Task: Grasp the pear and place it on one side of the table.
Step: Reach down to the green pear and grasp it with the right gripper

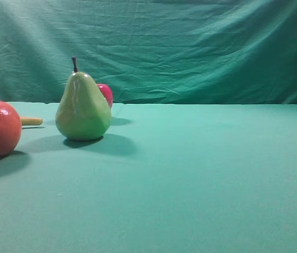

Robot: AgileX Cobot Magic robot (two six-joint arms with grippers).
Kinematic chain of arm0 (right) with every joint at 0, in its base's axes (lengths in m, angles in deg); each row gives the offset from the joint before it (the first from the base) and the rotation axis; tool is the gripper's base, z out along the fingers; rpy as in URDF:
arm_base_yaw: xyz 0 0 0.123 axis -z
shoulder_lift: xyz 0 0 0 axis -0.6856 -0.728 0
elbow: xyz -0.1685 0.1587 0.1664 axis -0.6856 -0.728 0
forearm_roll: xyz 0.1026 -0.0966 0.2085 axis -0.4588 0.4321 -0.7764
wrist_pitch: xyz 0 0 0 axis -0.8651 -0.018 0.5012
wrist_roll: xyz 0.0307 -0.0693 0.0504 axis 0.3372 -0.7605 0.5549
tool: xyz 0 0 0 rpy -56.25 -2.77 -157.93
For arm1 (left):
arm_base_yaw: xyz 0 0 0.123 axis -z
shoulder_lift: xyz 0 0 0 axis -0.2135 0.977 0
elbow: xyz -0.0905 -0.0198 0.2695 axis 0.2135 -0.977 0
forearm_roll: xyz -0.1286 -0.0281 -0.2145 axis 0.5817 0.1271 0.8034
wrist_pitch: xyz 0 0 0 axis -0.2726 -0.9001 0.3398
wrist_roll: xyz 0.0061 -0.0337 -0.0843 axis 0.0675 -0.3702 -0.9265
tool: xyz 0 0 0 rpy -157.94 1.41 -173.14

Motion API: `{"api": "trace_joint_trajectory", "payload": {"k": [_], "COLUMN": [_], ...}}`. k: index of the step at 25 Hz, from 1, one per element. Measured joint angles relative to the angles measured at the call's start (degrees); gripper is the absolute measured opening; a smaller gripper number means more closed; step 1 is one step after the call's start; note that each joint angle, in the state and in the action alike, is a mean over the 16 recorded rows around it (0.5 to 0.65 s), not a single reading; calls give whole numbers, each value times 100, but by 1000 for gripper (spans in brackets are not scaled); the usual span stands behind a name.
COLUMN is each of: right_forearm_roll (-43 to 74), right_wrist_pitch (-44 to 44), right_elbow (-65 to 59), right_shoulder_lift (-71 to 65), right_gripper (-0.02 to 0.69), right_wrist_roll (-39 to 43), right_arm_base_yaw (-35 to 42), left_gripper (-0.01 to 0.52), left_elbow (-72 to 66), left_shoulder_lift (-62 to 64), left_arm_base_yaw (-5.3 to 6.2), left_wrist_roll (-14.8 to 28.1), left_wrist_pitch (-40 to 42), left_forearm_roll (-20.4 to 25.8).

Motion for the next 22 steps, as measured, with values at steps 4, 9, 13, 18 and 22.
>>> {"api": "trace_joint_trajectory", "payload": {"k": [4,9,13,18,22], "right_forearm_roll": [-284,-764,-1134,-1395,-1447], "right_wrist_pitch": [406,929,1244,1358,1138], "right_elbow": [-6,48,247,677,1180], "right_shoulder_lift": [0,-40,-277,-929,-1712], "right_gripper": [0,0,0,0,0], "right_wrist_roll": [54,157,230,284,232], "right_arm_base_yaw": [0,0,0,0,-4], "left_gripper": [0,0,0,0,0], "left_elbow": [0,0,0,0,0], "left_shoulder_lift": [0,0,0,0,0], "left_arm_base_yaw": [0,0,0,0,0], "left_wrist_roll": [0,0,0,0,0], "left_wrist_pitch": [0,0,0,0,0], "left_forearm_roll": [0,0,0,0,0]}}
